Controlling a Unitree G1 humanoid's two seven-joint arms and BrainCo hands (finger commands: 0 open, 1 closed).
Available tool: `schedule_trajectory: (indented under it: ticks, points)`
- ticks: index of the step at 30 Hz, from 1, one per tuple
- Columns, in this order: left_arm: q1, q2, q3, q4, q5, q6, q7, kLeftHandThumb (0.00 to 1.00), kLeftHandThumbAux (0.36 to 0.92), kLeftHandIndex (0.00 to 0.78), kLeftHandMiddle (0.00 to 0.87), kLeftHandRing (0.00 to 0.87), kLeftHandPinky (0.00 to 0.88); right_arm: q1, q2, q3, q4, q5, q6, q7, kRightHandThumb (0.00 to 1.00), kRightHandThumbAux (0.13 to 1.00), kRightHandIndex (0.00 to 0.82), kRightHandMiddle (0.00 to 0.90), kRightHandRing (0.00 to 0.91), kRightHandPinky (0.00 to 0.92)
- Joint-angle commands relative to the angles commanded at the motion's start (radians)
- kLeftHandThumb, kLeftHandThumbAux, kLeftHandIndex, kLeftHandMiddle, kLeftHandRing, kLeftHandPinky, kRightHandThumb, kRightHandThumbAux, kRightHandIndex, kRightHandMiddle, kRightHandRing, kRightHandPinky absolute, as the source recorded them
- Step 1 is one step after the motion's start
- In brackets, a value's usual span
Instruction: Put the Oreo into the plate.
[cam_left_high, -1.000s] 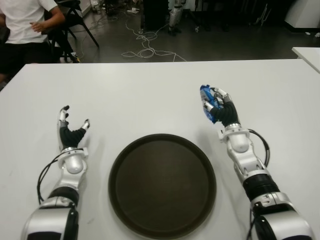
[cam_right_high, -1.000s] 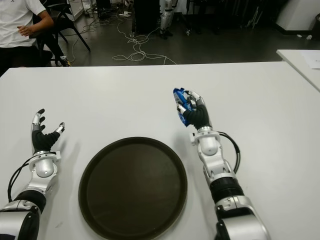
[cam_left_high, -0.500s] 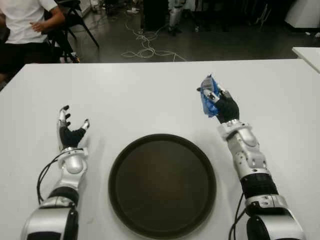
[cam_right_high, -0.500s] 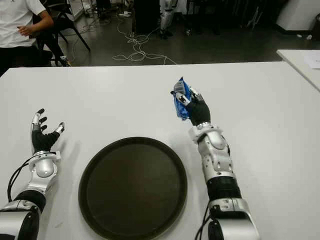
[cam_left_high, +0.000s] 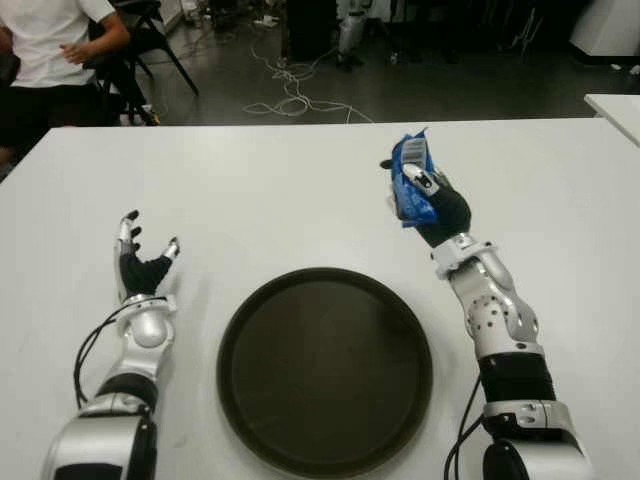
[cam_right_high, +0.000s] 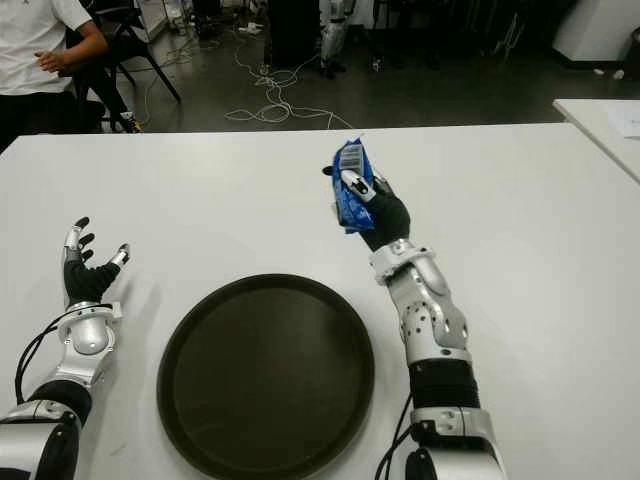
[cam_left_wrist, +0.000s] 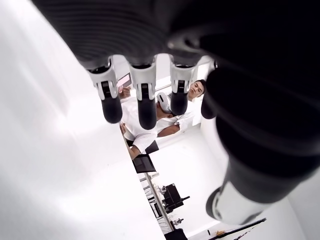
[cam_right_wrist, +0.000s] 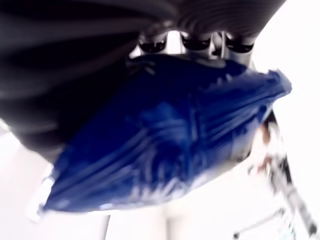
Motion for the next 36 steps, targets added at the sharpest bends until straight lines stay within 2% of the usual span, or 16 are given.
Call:
schedule_trajectory:
  ticks: [12,20,25,29,36]
  points:
    - [0.002,-0.003,0.007,-0.001,-0.009,-0.008,-0.010,0.116,0.809,0.112,0.105,0.135,0.189,0.007,0.038,-0.005,-0.055,0.029,0.118,-0.081,0.707,0.717,0.440,0.818,0.827,0.828]
    - [0.002,-0.003,0.007,-0.001,-0.008,-0.005,-0.009,0.094,0.784,0.097,0.102,0.113,0.124,0.008,0.056,0.019,-0.075,0.009,0.196,-0.135,0.707,0.716,0.441,0.819,0.824,0.825]
    - [0.002,-0.005,0.009,0.000,-0.011,-0.004,-0.011,0.085,0.782,0.092,0.095,0.104,0.115,0.015,0.053,0.039,-0.087,-0.005,0.226,-0.135,0.707,0.716,0.441,0.824,0.826,0.825]
    - [0.001,-0.005,0.009,0.000,-0.011,-0.004,-0.008,0.089,0.797,0.094,0.091,0.096,0.111,0.019,0.035,0.066,-0.102,-0.025,0.249,-0.130,0.705,0.716,0.441,0.826,0.828,0.824]
    - [0.000,-0.007,0.011,0.001,-0.013,0.000,-0.004,0.101,0.809,0.104,0.089,0.099,0.127,0.029,0.022,0.105,-0.121,-0.076,0.238,-0.124,0.706,0.716,0.441,0.820,0.820,0.818]
